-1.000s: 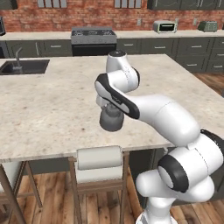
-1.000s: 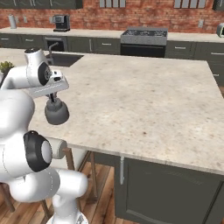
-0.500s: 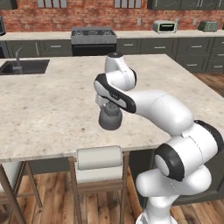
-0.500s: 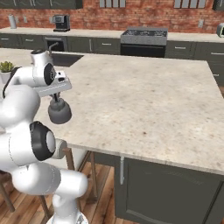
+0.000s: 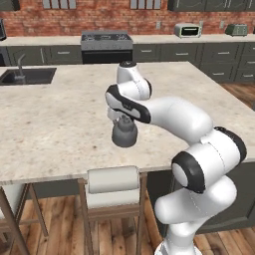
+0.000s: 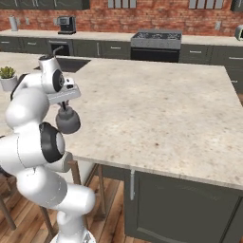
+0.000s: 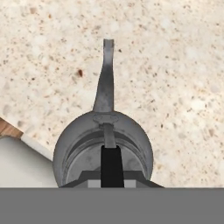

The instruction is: The kettle is done boiling. Turn off the stove, then wait for 300 timesteps before moving the kettle to the dining table.

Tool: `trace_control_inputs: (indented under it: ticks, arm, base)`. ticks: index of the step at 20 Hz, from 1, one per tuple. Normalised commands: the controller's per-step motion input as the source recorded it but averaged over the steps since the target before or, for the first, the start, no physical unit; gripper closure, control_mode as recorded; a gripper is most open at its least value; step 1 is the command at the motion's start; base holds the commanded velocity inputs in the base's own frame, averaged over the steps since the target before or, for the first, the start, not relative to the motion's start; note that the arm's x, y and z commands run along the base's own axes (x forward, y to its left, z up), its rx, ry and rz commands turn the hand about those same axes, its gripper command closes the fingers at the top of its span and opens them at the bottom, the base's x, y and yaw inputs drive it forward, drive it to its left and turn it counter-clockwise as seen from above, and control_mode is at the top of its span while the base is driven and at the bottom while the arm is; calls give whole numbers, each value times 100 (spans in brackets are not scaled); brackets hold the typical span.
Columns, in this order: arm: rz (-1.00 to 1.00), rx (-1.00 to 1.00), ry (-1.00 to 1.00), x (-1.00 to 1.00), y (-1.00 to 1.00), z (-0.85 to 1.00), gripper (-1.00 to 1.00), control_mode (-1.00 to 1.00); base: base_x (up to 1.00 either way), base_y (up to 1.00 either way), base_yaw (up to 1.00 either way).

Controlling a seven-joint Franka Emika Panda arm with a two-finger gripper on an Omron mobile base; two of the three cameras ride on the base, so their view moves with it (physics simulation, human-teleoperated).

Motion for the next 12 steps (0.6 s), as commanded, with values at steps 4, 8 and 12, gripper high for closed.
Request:
trace_control_inputs:
  ticks: [4,8,12]
  arm:
    - [0,-6,0,31,3,-24,100,-100]
    - [0,-5,2,31,4,-27,100,-100]
    - [0,-3,3,33,4,-26,100,-100]
  base:
    - [0,0,0]
    - [0,0,0]
    - [0,0,0]
